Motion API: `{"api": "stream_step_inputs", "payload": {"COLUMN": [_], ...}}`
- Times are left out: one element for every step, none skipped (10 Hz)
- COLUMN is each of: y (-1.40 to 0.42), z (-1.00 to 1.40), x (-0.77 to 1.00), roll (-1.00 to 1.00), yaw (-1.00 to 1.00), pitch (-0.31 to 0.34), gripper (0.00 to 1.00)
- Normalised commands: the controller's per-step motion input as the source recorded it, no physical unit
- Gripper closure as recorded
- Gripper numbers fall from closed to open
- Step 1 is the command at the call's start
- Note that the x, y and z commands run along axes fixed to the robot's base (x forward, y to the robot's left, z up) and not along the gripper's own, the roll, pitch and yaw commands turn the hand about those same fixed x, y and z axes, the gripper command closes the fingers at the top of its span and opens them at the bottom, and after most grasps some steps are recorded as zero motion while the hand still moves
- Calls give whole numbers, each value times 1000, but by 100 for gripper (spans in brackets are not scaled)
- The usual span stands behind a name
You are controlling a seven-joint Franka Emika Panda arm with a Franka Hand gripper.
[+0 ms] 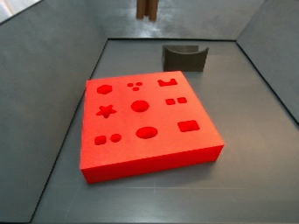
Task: Pick up the 3 prong object. Move up. Rotate the 3 prong object. Place the 3 prong object on the fixture. Regrasp the 3 prong object. Move to above the board. Insert the 3 prong object.
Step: Insert the 3 prong object.
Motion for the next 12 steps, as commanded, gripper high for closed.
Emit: {"api": "stream_step_inputs", "payload": {"y": [489,220,0,0,0,0,0,0,0,0,0,66], "z": [-706,-686,-554,-463,-431,-403,-403,-420,-417,-417,-417,-109], "x": [-57,-271,-377,-114,-26,0,0,0,0,0,0,0], "roll": [0,0,-1,-1,-1,-4,-9,-30,-30,-29,-29,-47], "yaw": [-183,-383,-817,-983,-1000,-1000,-1000,-1000,-1000,-1000,-1000,-686], "pitch": [-134,-141,-37,0,-3,-23,-20,-26,-26,-26,-27,-41], "gripper": [100,100,100,100,100,100,100,100,100,100,100,100]}}
